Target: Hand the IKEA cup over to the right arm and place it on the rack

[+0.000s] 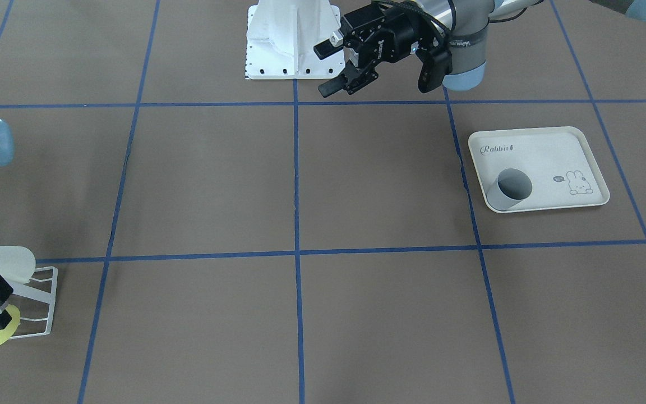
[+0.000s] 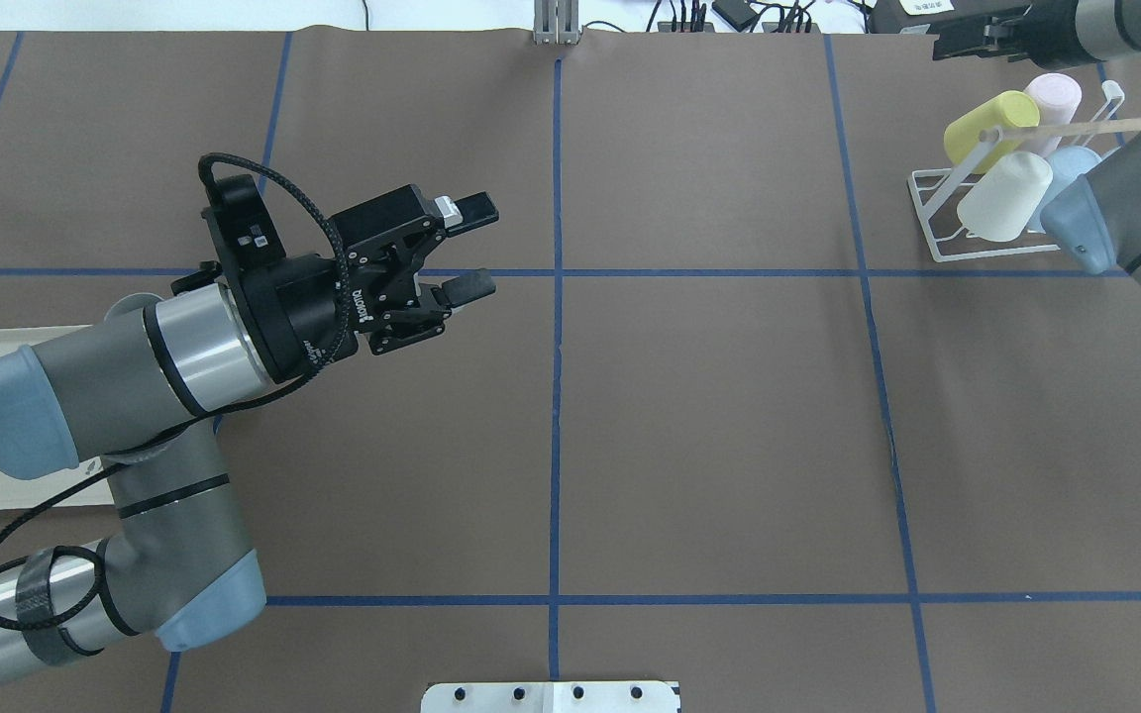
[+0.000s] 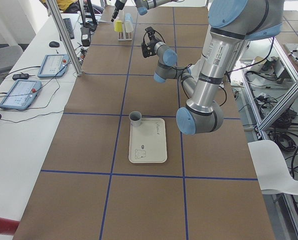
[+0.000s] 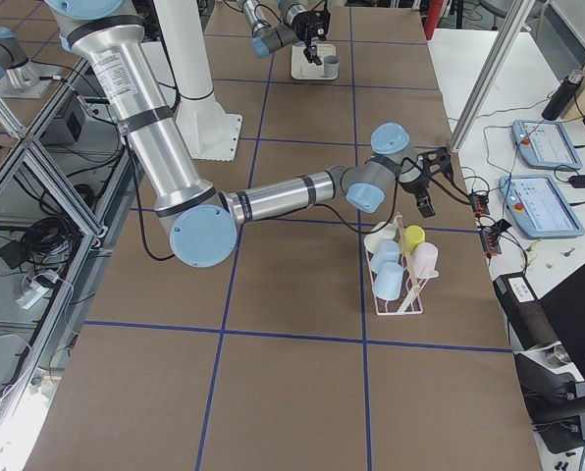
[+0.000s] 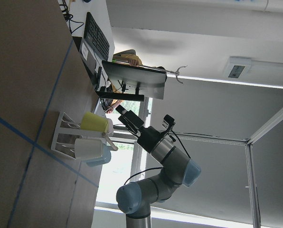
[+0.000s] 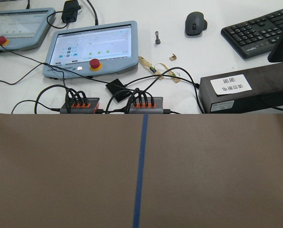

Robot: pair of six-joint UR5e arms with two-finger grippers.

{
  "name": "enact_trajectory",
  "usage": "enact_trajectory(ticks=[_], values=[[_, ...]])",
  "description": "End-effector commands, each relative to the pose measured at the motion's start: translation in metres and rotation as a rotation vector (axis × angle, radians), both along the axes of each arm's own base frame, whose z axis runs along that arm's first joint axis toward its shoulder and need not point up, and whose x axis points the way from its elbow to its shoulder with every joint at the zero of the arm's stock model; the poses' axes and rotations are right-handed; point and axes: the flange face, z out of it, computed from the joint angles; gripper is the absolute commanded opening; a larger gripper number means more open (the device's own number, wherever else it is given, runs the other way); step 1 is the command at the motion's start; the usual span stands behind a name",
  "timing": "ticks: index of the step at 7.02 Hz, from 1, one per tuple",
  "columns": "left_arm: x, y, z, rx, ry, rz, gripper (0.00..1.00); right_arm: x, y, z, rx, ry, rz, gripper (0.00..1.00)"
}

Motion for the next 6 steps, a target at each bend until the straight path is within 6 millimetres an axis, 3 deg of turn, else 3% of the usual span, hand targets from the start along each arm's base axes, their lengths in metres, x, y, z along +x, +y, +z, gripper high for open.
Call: enact_trajectory(ticks=[1,2,4,5,6], values=[[-0.019,-0.028,0.060,0.092,-0.362,-0.172,0.99,-0.014,0.027,-0.044,-0.028,-0.136,0.036,1.00],[-0.039,-0.036,0.104,0.124,-0.528,-0.227,0.99,-0.018,0.043,-0.048,-0.037,-0.165,0.032,1.00],[-0.093,-0.060,0.172,0.176,-0.909,-0.315,0.99,-0.025,0.054,-0.041,-0.044,-0.162,0.015,1.00],[-0.116,-0.054,0.207,0.274,-1.103,-0.322,0.99,-0.027,0.054,-0.040,-0.048,-0.159,0.013,1.00],[-0.132,-0.042,0.243,0.277,-1.188,-0.281,0.99,-0.028,0.054,-0.034,-0.058,-0.155,0.009,1.00]])
